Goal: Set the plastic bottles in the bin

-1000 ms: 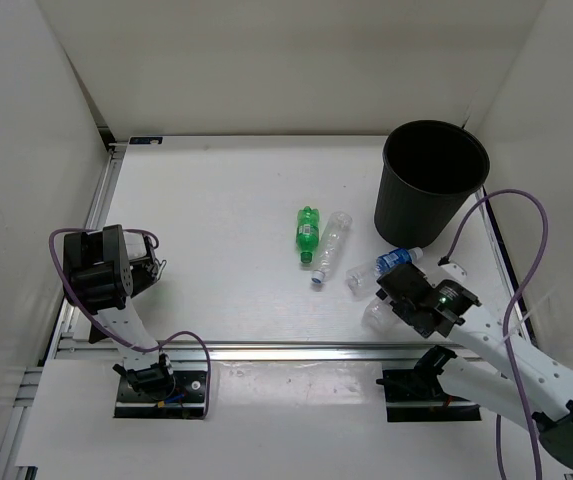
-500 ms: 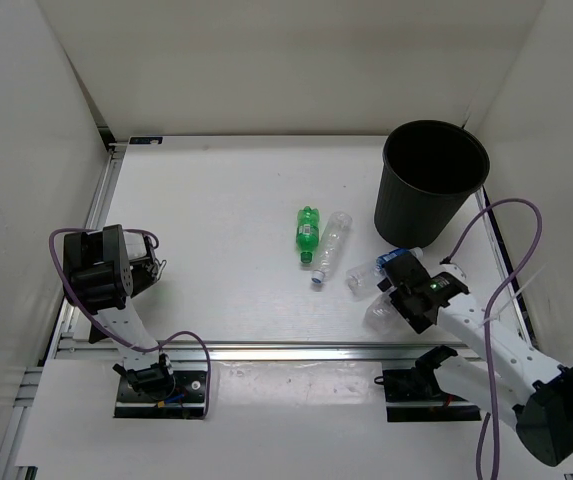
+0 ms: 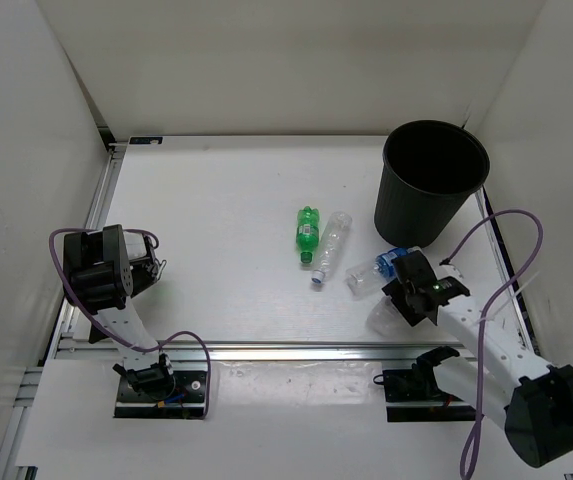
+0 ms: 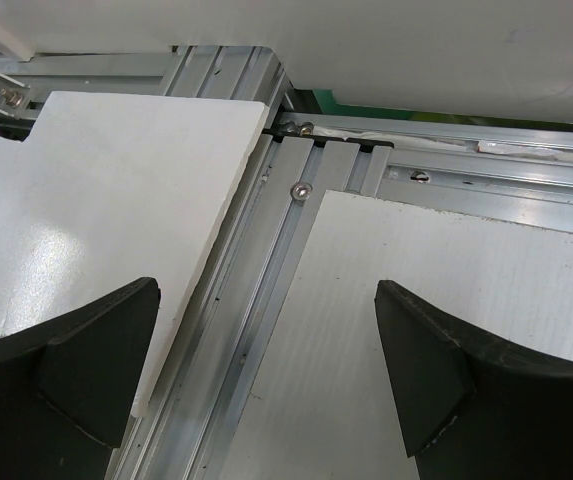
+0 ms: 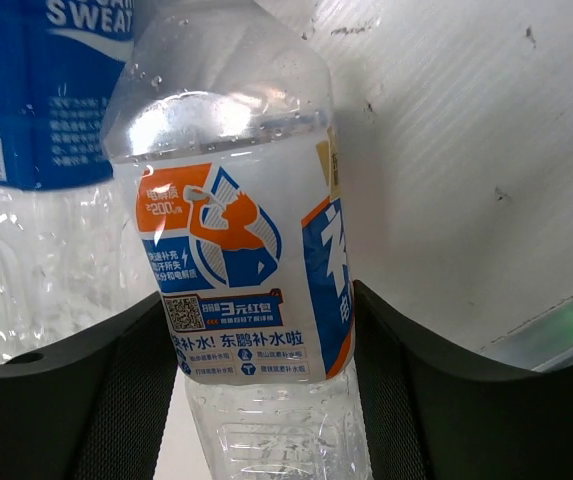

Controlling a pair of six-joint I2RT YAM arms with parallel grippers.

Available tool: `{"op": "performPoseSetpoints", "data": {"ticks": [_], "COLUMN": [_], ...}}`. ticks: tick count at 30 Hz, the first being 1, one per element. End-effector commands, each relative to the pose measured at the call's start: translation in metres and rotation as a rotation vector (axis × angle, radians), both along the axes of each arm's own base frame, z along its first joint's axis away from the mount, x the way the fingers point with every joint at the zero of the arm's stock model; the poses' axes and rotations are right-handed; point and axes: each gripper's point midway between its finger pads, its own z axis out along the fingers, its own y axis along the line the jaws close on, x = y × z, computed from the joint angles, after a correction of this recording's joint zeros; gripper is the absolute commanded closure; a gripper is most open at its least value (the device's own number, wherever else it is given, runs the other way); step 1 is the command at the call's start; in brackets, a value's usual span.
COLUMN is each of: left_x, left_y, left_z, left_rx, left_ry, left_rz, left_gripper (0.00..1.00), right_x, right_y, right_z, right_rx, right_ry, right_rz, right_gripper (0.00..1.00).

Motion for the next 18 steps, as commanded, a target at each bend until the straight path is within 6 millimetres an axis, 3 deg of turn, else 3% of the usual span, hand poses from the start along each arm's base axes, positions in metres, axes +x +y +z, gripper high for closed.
{"op": "performPoseSetpoints", "data": {"ticks": [1, 7, 11, 18], "left_x": [0.0, 0.0, 0.0, 0.0], "left_y": [0.003, 0.003, 0.003, 0.003], "left_z": [0.012, 0.012, 0.012, 0.012], "left_rx": [0.053, 0.053, 0.053, 0.053], "left_ry": [-0.072, -0.072, -0.072, -0.072], "left_rz": [0.031, 0.031, 0.031, 0.031], "left_gripper": [0.0, 0.0, 0.0, 0.0], "right_x": [-0.017, -0.035, -0.042, -0.037], "right_y": [-0.001, 0.005, 0.002, -0.002], "right_z": [-0.007, 0.019, 0.054, 0.143], "right_rx": [0.037, 0.129, 0.155, 0.173], "right_ry": [0.019, -0.019, -0.097, -0.312], "right_rz": [-0.006, 0.006, 0.016, 0.096], "right_gripper": [0.52, 0.79, 0.87, 0.96]}}
